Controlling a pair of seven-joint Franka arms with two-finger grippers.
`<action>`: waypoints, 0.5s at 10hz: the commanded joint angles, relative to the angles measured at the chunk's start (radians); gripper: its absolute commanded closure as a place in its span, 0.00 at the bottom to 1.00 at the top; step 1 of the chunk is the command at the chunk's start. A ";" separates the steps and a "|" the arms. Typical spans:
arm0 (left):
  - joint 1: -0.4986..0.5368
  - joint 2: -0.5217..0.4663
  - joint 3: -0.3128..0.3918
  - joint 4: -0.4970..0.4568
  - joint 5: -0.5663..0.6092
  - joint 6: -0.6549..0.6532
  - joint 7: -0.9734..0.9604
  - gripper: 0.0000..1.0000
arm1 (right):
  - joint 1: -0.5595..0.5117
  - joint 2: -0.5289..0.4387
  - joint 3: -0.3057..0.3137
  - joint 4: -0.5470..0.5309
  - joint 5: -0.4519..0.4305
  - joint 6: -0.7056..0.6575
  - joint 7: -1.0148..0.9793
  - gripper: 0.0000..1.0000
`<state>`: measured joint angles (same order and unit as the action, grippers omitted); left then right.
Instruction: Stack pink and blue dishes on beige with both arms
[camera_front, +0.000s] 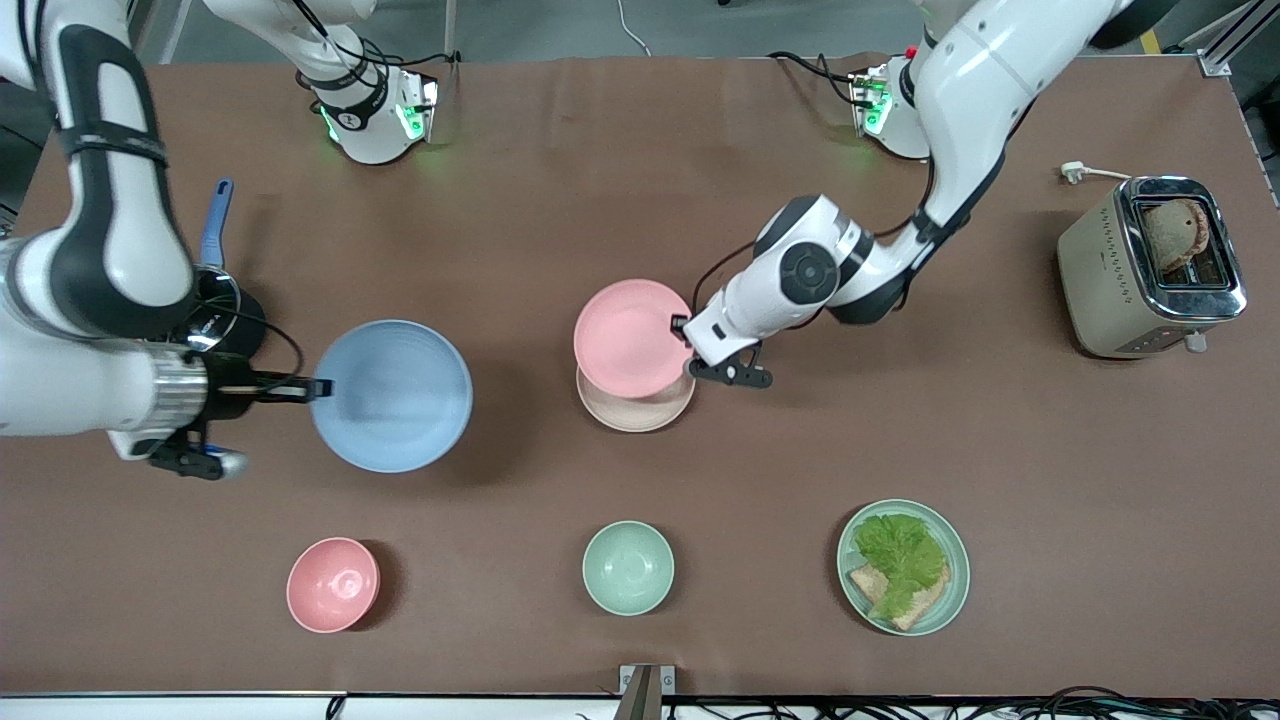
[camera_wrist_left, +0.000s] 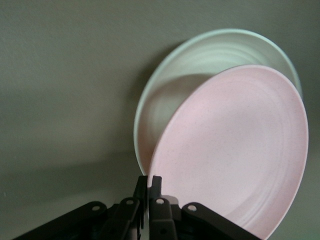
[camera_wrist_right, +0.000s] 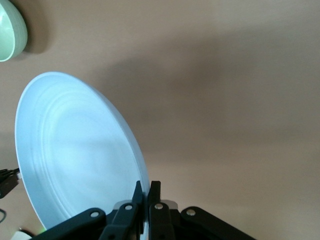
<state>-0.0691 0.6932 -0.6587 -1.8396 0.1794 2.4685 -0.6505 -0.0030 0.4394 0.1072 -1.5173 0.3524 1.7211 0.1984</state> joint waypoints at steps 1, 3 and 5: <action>-0.009 0.051 -0.005 0.033 0.077 -0.003 -0.049 0.98 | -0.015 -0.068 0.118 -0.158 -0.009 0.136 0.084 0.99; -0.023 0.066 -0.002 0.069 0.075 0.000 -0.066 0.25 | -0.011 -0.065 0.207 -0.211 -0.003 0.207 0.128 0.99; 0.011 0.031 -0.005 0.079 0.078 -0.014 -0.054 0.00 | -0.009 -0.068 0.282 -0.289 0.002 0.295 0.157 0.99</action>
<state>-0.0831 0.7202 -0.6638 -1.7715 0.2276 2.4684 -0.6927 0.0049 0.4203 0.3407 -1.7122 0.3522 1.9541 0.3271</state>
